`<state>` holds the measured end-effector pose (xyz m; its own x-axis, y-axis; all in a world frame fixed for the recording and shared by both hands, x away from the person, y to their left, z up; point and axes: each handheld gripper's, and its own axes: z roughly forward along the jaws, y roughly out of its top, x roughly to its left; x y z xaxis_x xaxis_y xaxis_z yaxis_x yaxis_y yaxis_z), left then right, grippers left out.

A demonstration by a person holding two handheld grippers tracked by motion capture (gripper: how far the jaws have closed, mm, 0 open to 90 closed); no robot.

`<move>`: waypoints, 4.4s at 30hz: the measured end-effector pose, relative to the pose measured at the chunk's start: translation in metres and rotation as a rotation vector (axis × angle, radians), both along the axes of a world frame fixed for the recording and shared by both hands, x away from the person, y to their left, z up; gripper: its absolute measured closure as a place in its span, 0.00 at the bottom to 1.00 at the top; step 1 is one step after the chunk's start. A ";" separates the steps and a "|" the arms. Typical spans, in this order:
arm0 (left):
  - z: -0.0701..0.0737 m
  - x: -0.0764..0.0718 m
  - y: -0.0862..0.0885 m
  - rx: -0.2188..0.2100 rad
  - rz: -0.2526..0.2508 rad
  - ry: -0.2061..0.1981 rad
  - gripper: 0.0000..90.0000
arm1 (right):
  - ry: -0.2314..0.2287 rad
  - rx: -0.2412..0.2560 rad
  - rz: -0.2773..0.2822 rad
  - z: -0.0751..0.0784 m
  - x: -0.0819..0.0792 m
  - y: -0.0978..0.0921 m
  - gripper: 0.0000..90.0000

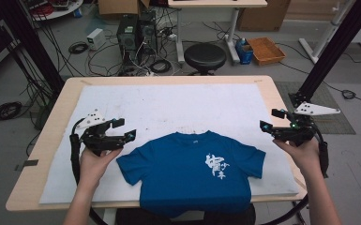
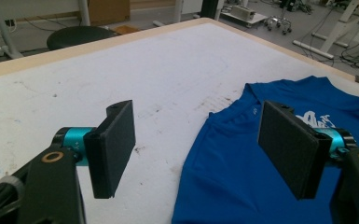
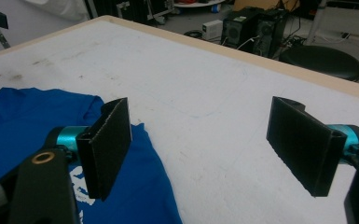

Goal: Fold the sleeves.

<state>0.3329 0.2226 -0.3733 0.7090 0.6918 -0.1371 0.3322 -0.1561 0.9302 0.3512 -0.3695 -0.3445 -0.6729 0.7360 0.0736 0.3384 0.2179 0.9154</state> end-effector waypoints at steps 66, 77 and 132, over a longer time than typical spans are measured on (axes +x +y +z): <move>-0.071 -0.028 0.029 0.150 0.099 0.350 0.98 | -0.077 -0.061 -0.111 -0.001 -0.001 -0.003 0.30; -0.011 -0.023 -0.044 -0.070 -0.063 0.366 0.98 | -0.093 -0.069 -0.108 0.001 -0.003 -0.003 0.33; -0.057 -0.008 -0.013 0.055 0.087 0.175 0.61 | 0.361 -0.152 0.009 -0.046 -0.029 0.013 1.00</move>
<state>0.3249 0.2093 -0.4308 0.6151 0.7590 -0.2134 0.5026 -0.1690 0.8478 0.3223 -0.3569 -0.3904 -0.6302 0.7509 0.1974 0.6304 0.3464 0.6948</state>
